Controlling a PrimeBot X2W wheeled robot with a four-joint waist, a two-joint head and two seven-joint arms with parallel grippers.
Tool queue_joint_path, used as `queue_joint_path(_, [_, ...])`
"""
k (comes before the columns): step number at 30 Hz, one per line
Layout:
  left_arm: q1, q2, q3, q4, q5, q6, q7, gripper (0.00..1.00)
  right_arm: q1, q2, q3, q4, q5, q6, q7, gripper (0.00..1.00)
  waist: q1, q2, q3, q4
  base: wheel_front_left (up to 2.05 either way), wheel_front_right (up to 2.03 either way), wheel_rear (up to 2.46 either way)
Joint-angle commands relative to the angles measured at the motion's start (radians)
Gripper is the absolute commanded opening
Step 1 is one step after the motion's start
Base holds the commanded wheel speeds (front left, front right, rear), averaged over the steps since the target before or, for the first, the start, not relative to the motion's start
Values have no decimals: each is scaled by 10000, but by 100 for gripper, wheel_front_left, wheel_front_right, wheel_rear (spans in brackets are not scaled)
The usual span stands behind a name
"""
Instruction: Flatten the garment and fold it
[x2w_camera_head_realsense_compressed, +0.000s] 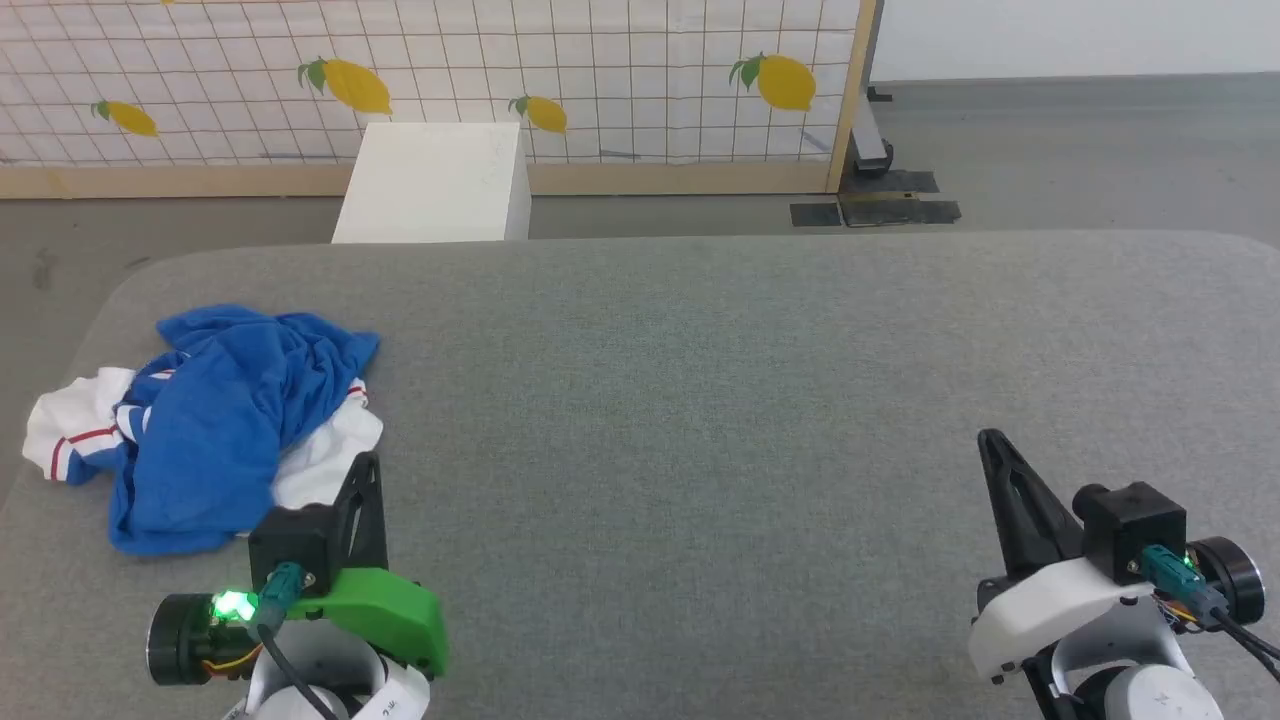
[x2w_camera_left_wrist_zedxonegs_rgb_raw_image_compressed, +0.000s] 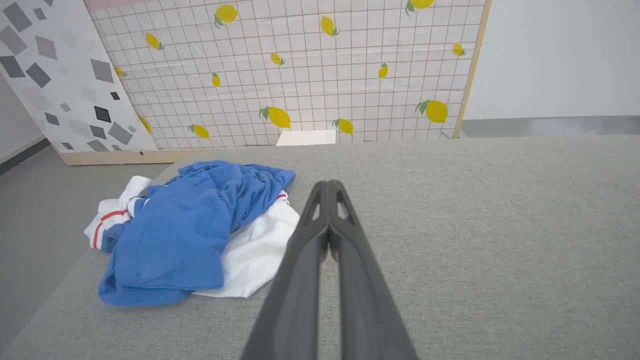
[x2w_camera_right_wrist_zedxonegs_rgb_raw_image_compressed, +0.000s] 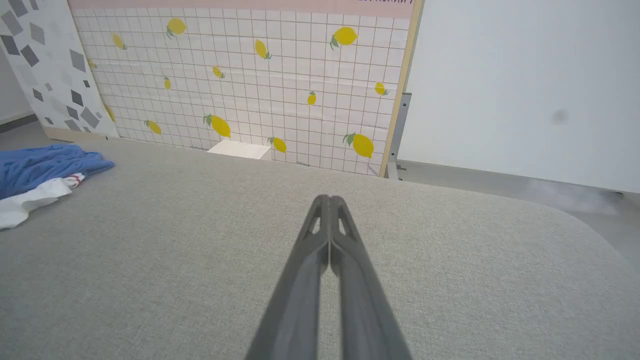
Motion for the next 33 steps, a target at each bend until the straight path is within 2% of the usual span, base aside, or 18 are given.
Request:
queue_joint_path(1, [111, -51, 30, -26, 99, -9, 12, 0, 47, 17, 18, -51, -64, -13, 1, 0, 0, -1, 0, 0, 0, 0, 0])
queue_joint_path(33, [111, -51, 30, -26, 99, -9, 12, 0, 47, 17, 18, -51, -64, -13, 1, 0, 0, -1, 0, 0, 0, 0, 0])
